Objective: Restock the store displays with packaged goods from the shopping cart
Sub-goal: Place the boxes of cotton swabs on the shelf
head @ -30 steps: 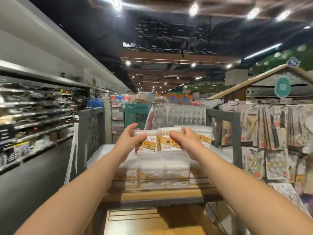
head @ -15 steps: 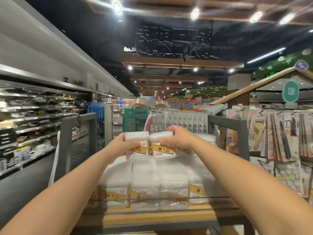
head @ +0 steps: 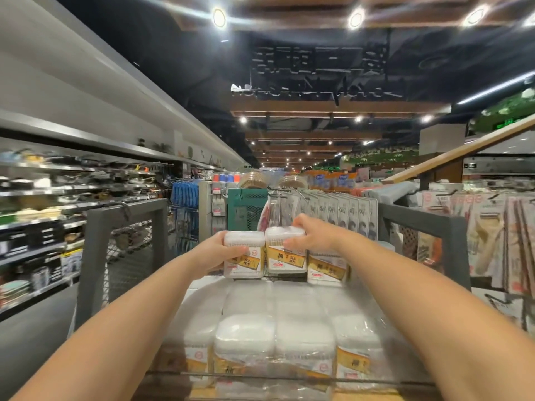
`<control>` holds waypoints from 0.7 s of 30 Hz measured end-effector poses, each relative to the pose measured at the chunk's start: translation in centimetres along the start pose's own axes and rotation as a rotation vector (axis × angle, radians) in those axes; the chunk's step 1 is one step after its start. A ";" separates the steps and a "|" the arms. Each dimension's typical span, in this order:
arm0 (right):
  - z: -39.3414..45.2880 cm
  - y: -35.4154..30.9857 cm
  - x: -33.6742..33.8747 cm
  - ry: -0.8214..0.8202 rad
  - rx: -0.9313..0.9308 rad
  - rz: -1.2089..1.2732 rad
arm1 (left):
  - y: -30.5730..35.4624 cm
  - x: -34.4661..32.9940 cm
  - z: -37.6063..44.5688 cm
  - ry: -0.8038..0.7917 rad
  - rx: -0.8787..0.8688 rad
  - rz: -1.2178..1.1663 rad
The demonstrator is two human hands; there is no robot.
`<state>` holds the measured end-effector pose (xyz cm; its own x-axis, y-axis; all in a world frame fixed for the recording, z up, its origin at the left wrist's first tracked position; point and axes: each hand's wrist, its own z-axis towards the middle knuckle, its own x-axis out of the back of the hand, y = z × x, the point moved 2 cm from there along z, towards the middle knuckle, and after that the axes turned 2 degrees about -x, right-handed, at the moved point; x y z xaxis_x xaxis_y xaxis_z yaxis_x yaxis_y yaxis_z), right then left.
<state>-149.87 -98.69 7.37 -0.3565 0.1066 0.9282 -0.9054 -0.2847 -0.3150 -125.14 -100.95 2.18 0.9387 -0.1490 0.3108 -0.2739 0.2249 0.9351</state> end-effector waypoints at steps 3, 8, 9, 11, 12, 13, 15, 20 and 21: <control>0.1 0.4 -0.1 -0.034 0.008 -0.026 | -0.4 -0.4 0.2 0.010 0.002 -0.036; -0.5 0.7 0.4 -0.061 0.038 -0.031 | -0.4 -1.1 -0.7 -0.045 0.019 -0.062; -0.6 0.7 0.4 -0.068 0.043 -0.032 | -0.4 -1.1 -0.9 -0.049 0.026 -0.062; -0.9 0.6 0.5 -0.088 0.052 -0.033 | -0.4 -1.0 -1.1 -0.050 0.033 -0.034; -1.1 0.3 0.5 -0.100 0.060 -0.039 | -0.4 -1.0 -1.2 -0.050 0.029 -0.010; -1.2 0.1 0.5 -0.109 0.070 -0.055 | -0.4 -0.9 -1.3 -0.051 0.024 0.011; -1.5 -0.4 0.5 -0.112 0.085 -0.098 | -0.3 -1.0 -1.5 -0.046 0.018 0.045; -2.9 -0.9 0.9 -0.118 0.080 -0.076 | 0.0 -1.1 -1.6 -0.054 -0.009 0.109; -3.2 -0.9 1.2 -0.109 0.079 -0.059 | 0.1 -1.1 -1.8 -0.043 -0.032 0.125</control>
<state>-150.19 -95.25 8.14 -0.2725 0.0227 0.9619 -0.9015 -0.3554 -0.2470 -125.84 -99.06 1.64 0.8874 -0.1591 0.4327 -0.3811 0.2751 0.8827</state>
